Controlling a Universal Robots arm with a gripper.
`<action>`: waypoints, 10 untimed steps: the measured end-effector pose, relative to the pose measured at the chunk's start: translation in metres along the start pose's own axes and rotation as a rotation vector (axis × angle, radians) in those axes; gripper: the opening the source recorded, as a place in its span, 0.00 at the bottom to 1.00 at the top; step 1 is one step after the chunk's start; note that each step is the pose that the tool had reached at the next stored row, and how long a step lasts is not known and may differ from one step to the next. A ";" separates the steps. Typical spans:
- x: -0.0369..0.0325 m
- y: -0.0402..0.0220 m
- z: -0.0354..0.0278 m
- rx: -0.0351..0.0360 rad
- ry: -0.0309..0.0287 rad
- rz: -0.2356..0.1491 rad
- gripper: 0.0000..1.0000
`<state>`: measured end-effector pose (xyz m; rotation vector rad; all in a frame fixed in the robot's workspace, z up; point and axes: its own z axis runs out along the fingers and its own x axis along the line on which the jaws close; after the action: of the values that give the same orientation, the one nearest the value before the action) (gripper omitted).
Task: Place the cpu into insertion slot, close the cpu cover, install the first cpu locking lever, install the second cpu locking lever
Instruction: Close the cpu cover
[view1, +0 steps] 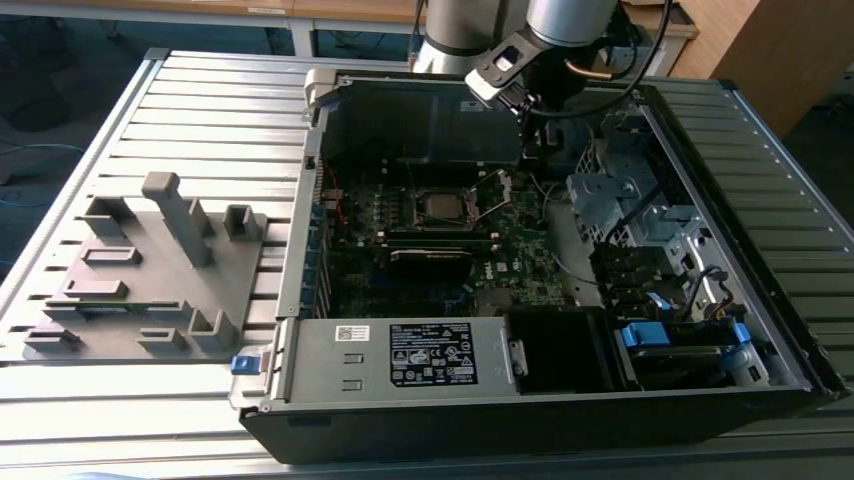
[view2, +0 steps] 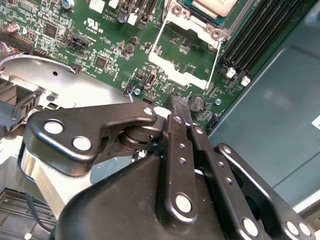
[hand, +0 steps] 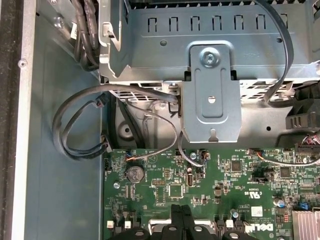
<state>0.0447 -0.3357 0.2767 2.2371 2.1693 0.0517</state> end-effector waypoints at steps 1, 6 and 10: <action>0.0000 0.0001 0.0000 0.0000 0.0000 0.000 0.11; 0.0000 0.0002 0.0000 0.0000 0.0000 0.000 0.11; 0.0000 0.0004 0.0012 0.0000 0.0000 0.000 0.11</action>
<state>0.0452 -0.3358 0.2754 2.2371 2.1694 0.0517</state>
